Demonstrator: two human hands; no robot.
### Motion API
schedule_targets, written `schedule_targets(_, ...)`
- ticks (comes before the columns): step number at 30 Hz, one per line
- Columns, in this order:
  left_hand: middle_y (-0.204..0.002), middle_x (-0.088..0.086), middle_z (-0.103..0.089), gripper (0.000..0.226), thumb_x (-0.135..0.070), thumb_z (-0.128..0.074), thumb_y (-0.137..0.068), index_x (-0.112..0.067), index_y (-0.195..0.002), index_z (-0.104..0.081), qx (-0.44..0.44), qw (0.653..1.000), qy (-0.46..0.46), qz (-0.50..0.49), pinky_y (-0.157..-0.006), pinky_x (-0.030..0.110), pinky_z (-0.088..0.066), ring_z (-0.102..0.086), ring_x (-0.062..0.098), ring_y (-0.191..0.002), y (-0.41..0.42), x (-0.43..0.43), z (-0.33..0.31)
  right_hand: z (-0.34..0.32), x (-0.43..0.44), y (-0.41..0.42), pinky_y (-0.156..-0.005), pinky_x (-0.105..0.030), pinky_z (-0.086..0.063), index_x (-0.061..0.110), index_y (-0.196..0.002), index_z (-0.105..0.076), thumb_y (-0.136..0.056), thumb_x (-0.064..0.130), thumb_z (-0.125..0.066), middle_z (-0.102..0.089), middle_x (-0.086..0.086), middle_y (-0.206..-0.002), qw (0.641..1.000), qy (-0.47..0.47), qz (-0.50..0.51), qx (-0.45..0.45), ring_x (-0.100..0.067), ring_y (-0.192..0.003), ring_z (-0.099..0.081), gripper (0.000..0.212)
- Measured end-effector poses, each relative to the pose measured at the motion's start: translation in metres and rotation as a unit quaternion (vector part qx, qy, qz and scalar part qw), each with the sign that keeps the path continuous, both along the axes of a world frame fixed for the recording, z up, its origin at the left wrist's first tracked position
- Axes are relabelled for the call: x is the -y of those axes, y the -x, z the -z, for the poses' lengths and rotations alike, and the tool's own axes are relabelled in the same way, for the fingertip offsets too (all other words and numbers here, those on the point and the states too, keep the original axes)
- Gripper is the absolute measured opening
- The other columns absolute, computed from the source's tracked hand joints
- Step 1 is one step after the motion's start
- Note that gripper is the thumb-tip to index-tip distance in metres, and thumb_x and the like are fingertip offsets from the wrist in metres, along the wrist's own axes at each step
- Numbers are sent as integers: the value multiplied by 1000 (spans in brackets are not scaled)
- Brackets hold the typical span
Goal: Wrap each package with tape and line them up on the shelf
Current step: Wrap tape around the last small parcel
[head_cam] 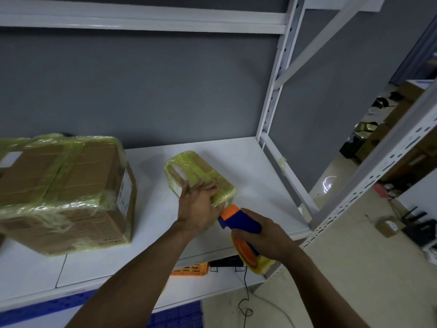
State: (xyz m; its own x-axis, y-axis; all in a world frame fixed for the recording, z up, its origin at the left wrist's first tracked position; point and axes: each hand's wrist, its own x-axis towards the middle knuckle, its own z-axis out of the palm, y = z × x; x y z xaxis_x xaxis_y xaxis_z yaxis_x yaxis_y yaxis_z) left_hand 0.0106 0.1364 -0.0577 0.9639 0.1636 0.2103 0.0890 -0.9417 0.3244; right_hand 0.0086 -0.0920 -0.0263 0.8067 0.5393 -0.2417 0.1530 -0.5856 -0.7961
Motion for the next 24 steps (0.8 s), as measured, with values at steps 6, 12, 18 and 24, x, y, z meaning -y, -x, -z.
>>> schedule_targets(6, -155, -28, -36, 70, -81, -32, -90, -41, -144, -52, -9, 999, 37, 26, -127, 43, -1, -22, 2, -151, 5, -11, -1, 4, -9, -6, -77, -25, -56, 43, -113, -63, -94, 46, -66, -72, 10, -90, 1000, 0, 2, 24, -7, -81, -69, 20)
schedule_targets(12, -158, -26, -31, 48, -50, -24, -109, -38, -149, -46, -41, 994, 95, 43, -124, 40, 10, -13, 1, -153, 5, -13, -6, -2, -17, -16, -72, -25, -53, 45, -104, -70, -86, 47, -70, -74, 15, -85, 1000, -4, 19, 19, -2, -78, -69, 18)
schedule_targets(18, -160, -25, -29, 44, -43, -35, -109, -36, -151, -44, -45, 993, 99, 47, -124, 41, 14, -10, 2, -153, 7, -12, -6, -5, -21, -20, -71, -24, -49, 46, -95, -68, -78, 54, -69, -71, 18, -79, 999, 33, 22, 38, -2, -74, -67, 20)
schedule_targets(24, -159, -25, -30, 43, -42, -38, -108, -37, -150, -45, -41, 992, 115, 43, -124, 40, 14, -10, 0, -153, 8, -10, -7, -10, -30, -13, -64, -22, -45, 47, -96, -64, -66, 72, -60, -69, 21, -76, 993, 79, 31, 81, 3, -69, -66, 39)
